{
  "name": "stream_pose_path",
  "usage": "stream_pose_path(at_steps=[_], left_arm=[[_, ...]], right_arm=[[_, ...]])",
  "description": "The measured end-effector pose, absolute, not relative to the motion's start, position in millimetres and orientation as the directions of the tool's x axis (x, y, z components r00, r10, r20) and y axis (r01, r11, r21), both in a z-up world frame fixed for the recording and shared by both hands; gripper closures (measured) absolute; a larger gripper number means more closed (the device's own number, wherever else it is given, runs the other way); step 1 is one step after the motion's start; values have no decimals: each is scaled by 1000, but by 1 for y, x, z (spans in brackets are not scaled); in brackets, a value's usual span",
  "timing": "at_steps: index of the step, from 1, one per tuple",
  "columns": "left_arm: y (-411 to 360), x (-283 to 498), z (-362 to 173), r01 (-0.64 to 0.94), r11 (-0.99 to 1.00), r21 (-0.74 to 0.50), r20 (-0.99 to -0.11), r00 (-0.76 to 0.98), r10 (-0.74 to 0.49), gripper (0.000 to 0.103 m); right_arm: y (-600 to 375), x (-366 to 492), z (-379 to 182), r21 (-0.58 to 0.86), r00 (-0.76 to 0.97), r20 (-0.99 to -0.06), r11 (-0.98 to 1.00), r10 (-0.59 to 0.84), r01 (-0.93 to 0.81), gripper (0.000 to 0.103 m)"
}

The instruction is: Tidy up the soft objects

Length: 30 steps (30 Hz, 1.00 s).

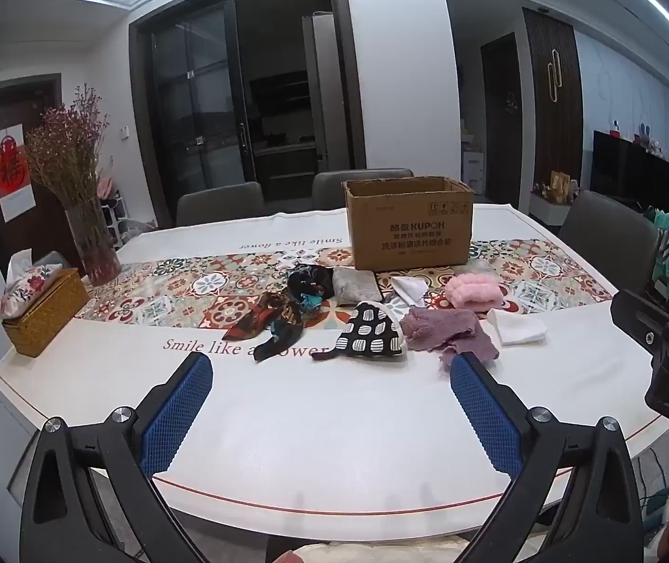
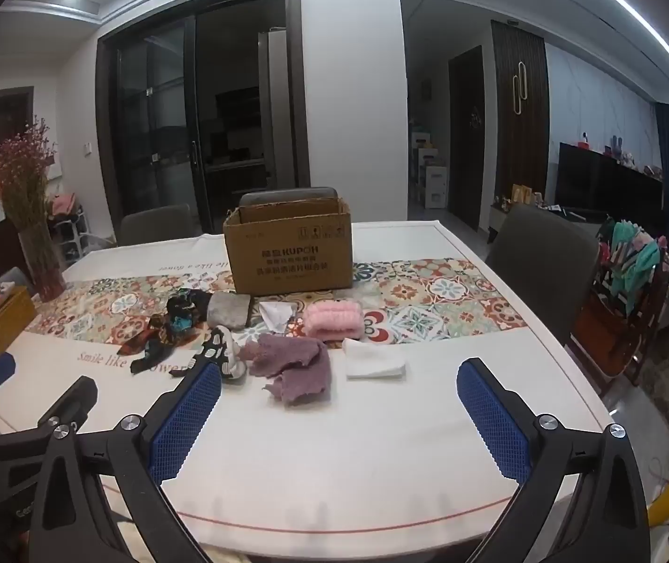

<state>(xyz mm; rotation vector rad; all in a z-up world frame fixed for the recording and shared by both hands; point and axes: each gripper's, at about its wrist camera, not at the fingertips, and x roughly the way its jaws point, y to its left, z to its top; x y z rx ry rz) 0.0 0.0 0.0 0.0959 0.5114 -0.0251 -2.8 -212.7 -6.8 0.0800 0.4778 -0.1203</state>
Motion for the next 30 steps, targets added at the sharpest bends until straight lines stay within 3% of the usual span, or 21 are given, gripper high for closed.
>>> stream_pose_path(at_steps=[30], left_arm=[[-3,0,2,45,996,77,-470,883,-3,0]], right_arm=[[-214,-2,-7,59,879,-469,989,-89,132,1]])
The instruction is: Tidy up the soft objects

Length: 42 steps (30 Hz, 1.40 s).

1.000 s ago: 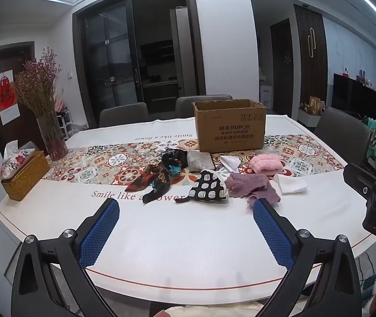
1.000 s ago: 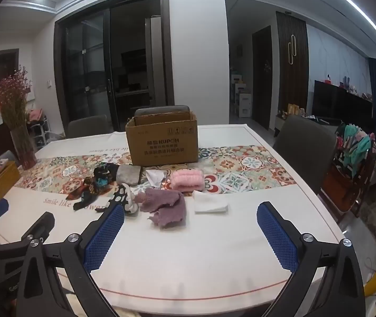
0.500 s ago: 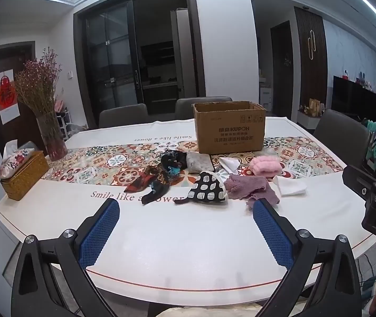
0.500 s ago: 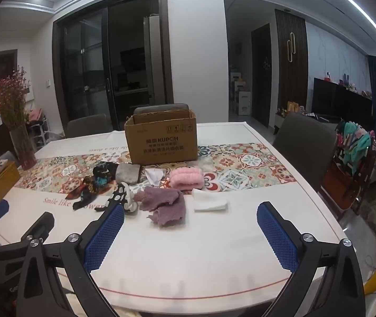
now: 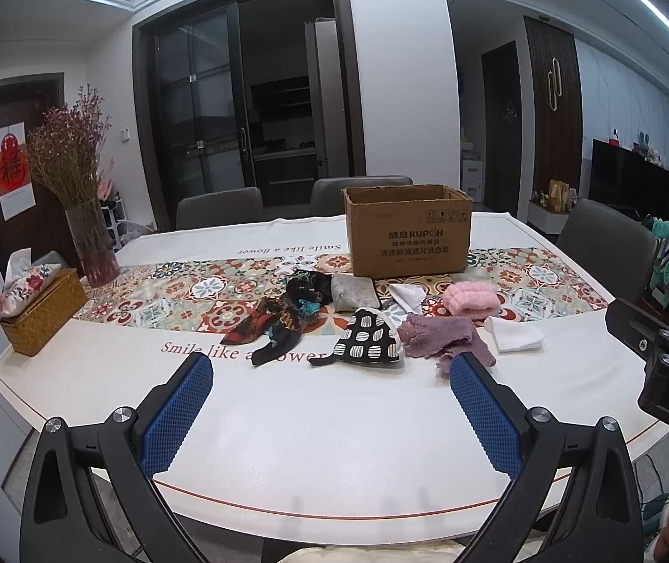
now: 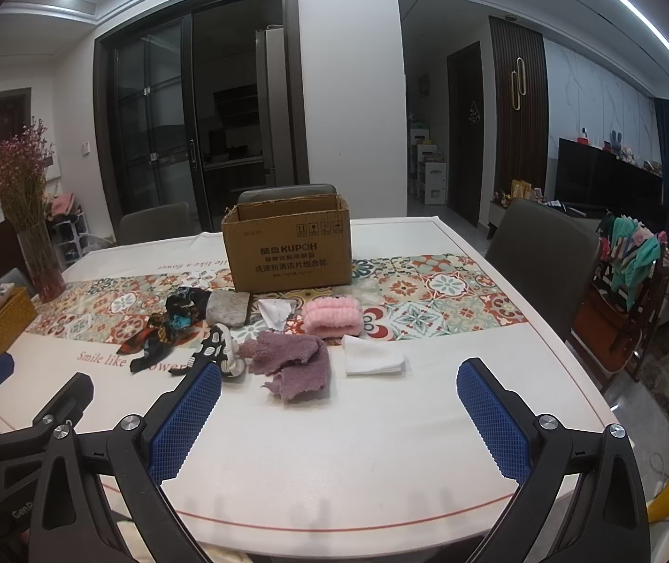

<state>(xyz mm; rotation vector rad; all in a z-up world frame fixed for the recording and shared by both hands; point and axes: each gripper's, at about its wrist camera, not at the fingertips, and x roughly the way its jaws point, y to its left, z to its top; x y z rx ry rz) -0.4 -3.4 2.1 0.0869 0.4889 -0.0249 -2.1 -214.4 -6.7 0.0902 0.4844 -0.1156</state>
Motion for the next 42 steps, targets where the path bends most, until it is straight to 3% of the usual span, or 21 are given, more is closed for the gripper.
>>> stream_pose_path(at_steps=[42], left_arm=[[-1,-1,2,43,996,74,-471,882,-3,0]], right_arm=[[-214,-1,-8,58,878,-471,989,-90,133,1]])
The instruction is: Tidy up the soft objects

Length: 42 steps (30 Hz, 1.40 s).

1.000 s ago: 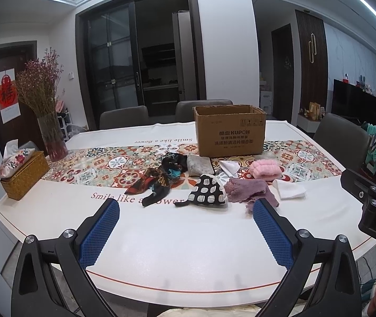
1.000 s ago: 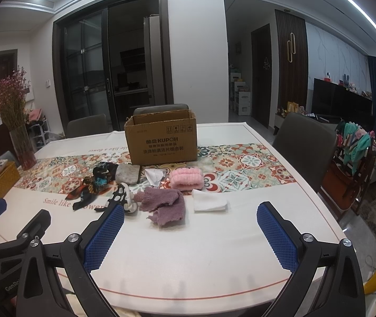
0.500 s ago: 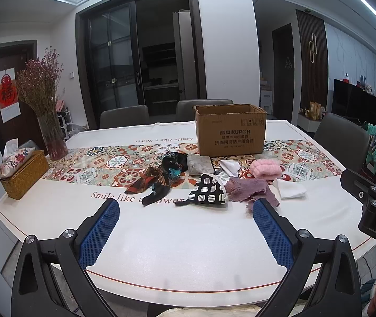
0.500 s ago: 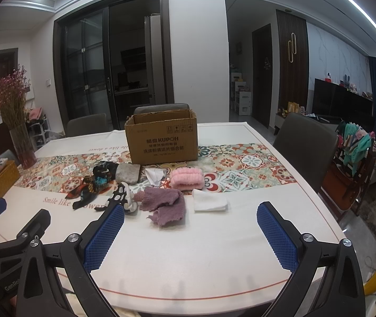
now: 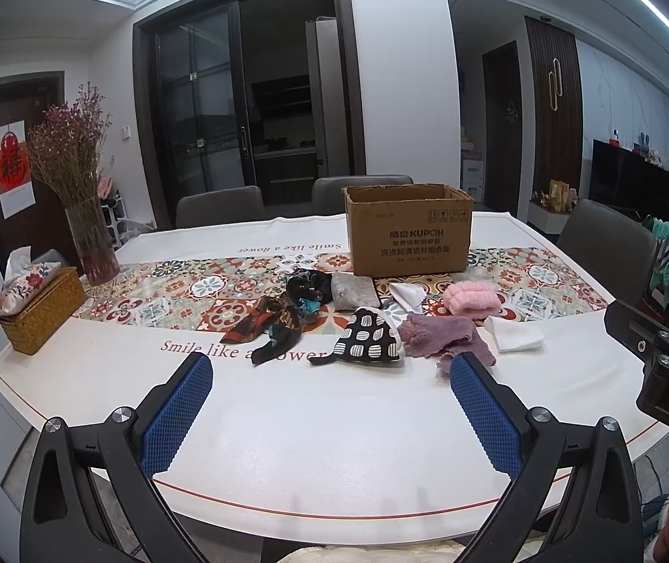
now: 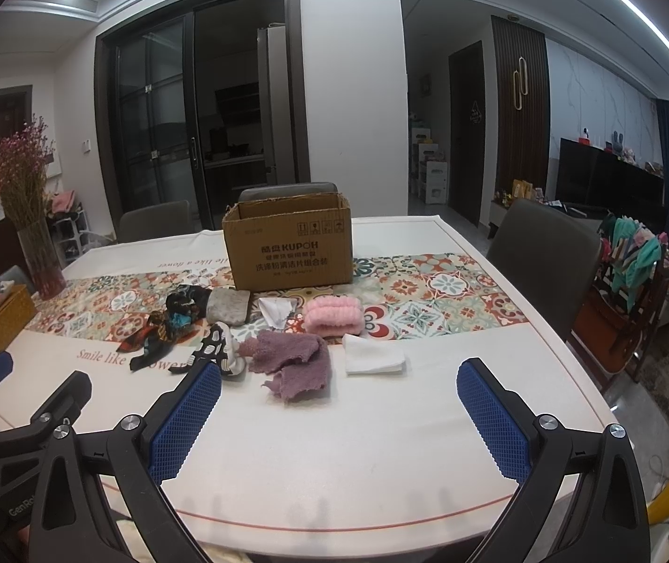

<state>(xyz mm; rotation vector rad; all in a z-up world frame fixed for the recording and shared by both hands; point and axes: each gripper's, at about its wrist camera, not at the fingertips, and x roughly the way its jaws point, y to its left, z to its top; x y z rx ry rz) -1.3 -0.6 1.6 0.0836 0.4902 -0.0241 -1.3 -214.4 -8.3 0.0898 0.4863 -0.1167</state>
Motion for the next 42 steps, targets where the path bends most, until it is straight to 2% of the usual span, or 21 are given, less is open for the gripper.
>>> stream_pose_path(at_steps=[25,42], left_arm=[[-1,-1,0,47,996,75,-474,880,-6,0],[2,18,-12,72,994,84,-474,880,-23,0]], right_arm=[[-214,0,-10,57,876,-473,989,-92,134,1],[-207,29,-29,46,857,-511,994,-62,99,1]])
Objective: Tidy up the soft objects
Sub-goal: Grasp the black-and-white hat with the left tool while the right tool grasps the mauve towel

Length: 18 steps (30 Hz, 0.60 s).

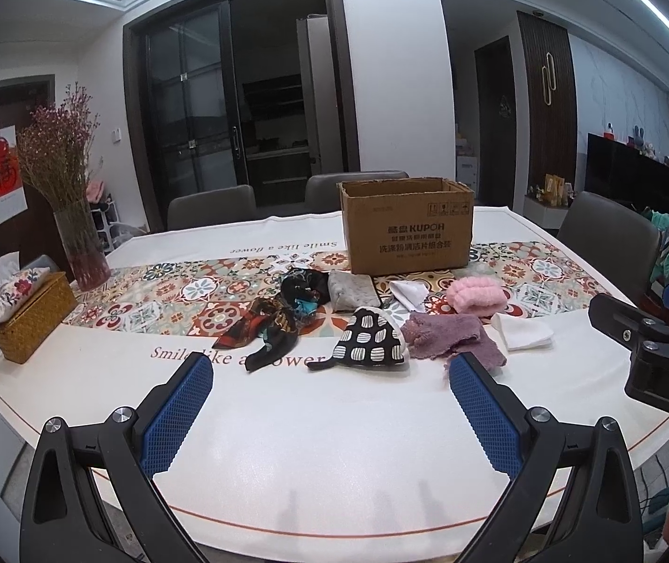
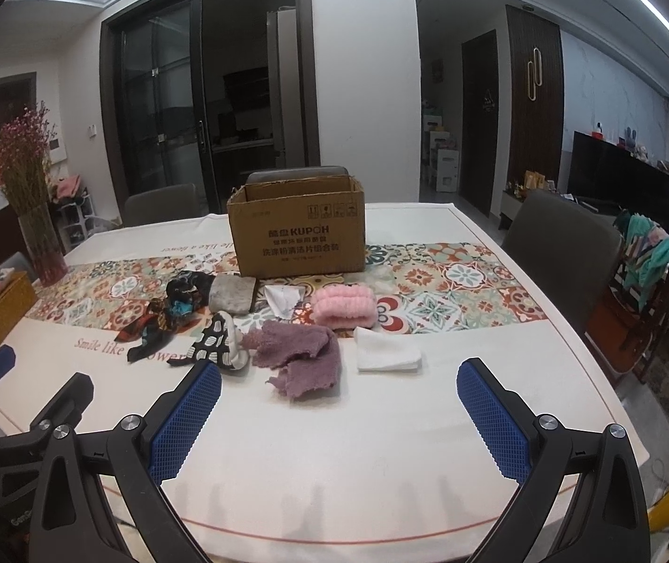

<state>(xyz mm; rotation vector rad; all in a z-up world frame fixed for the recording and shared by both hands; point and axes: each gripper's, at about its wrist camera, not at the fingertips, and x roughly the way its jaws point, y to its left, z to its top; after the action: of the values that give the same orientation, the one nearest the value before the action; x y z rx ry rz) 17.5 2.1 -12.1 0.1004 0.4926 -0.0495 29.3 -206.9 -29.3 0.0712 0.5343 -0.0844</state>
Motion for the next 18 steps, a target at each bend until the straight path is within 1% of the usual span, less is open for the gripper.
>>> stream_pose_path(at_steps=[3,14,18], left_arm=[[3,27,-13,77,994,83,-474,880,-28,1],[11,80,-26,69,997,39,-543,839,-37,7],[11,95,-31,69,997,36,-569,821,-36,12]], right_arm=[[-205,42,-30,40,853,-519,995,-53,86,1],[-198,96,-38,50,832,-554,997,-23,61,1],[-198,113,-45,62,817,-577,996,-13,59,1]])
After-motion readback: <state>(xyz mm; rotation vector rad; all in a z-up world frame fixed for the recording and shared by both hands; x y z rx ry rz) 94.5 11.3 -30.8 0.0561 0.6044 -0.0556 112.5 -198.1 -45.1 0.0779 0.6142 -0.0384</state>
